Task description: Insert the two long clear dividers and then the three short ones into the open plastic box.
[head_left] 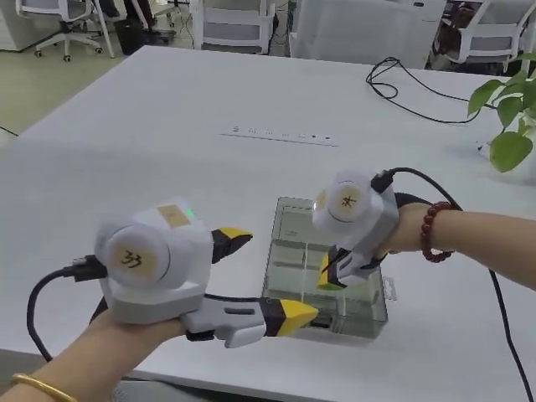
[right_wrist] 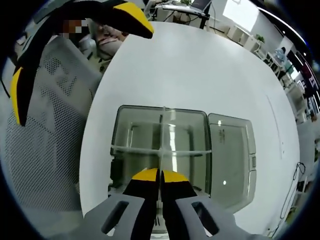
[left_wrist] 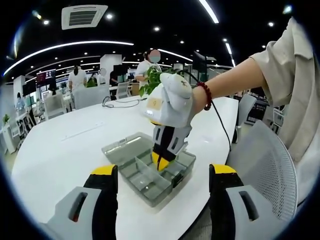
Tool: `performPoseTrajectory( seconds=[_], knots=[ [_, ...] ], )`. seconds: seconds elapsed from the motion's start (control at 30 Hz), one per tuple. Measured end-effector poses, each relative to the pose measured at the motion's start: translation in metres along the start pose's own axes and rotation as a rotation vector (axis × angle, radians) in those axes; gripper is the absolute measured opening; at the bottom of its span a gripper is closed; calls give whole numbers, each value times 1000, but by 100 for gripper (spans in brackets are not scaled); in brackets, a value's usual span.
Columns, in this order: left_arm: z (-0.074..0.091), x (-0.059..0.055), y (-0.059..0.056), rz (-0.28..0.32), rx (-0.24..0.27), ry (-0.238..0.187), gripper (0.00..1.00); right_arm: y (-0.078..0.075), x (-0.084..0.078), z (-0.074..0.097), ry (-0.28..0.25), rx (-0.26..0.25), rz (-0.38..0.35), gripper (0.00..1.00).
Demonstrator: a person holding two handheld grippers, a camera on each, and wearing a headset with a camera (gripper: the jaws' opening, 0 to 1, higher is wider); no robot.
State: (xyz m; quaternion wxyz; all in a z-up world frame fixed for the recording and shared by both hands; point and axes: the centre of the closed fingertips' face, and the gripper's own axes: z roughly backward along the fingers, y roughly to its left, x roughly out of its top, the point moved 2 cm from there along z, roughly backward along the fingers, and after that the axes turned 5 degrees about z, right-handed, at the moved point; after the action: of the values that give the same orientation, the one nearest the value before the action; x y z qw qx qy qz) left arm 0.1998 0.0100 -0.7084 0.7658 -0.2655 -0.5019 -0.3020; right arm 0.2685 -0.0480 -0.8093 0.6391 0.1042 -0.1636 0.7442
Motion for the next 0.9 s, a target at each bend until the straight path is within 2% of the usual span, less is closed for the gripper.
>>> performPoseTrajectory(
  seconds=[0.23,0.4,0.5,0.73,0.9],
  knots=[
    [0,0,2,1,7,-2,75,0,-3,-4,36,7,2,2],
    [0,-1,3,2,8,-2,75,-1,-3,-3,37,3,2,2],
    [0,0,3,5,11,-6,75,-1,-3,-3,36,-2,-30,3],
    [1,2,4,6,16,-12,76,-1,-4,0,16,-11,-39,4],
    [1,4,5,6,21,-15,78,-3,-1,6,-17,-34,-50,10]
  ],
)
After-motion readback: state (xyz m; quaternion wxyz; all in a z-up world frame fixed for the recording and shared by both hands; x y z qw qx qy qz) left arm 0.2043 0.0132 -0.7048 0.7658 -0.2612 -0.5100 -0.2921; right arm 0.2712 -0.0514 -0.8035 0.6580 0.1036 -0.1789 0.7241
